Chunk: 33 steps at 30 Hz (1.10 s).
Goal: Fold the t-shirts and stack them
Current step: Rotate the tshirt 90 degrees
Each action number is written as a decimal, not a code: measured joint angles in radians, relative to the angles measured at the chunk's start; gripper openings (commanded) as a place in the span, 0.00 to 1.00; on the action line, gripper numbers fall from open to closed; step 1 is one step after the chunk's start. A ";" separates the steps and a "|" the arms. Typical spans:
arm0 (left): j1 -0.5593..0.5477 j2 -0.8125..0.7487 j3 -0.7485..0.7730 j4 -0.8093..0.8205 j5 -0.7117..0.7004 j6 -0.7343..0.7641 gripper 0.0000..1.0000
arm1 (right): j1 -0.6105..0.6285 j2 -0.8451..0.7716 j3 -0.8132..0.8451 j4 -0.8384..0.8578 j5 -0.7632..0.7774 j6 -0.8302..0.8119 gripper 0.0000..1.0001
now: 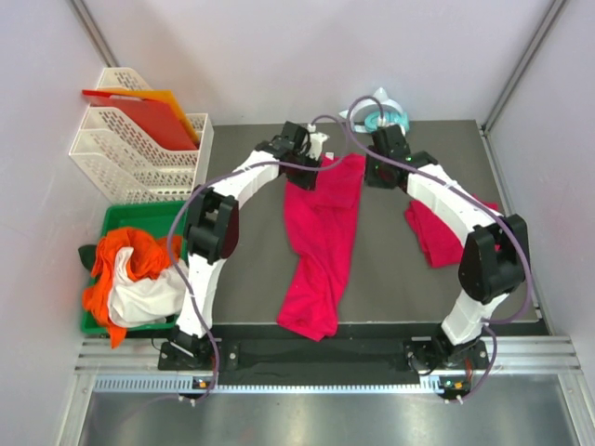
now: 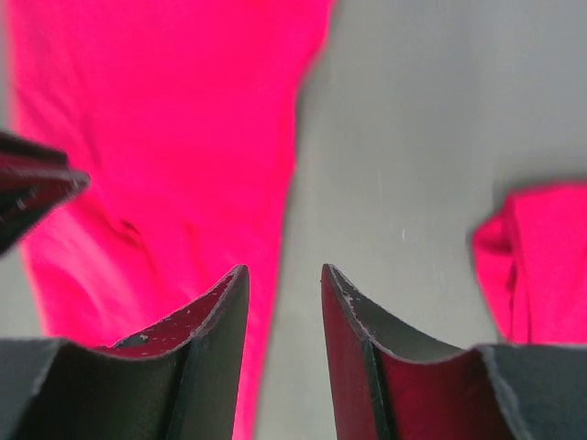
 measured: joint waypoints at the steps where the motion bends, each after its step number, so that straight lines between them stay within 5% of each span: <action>1: -0.008 0.007 -0.008 -0.002 0.001 0.003 0.32 | 0.010 -0.003 -0.032 -0.003 0.006 0.002 0.38; 8: -0.022 0.069 -0.005 -0.009 0.002 0.018 0.33 | 0.056 -0.068 -0.161 -0.002 0.038 0.034 0.37; 17: -0.019 0.313 0.389 -0.156 -0.050 0.033 0.33 | 0.076 -0.122 -0.222 -0.003 0.046 0.077 0.36; 33: 0.046 0.418 0.586 -0.227 -0.049 -0.016 0.38 | 0.076 -0.164 -0.273 -0.022 0.089 0.088 0.36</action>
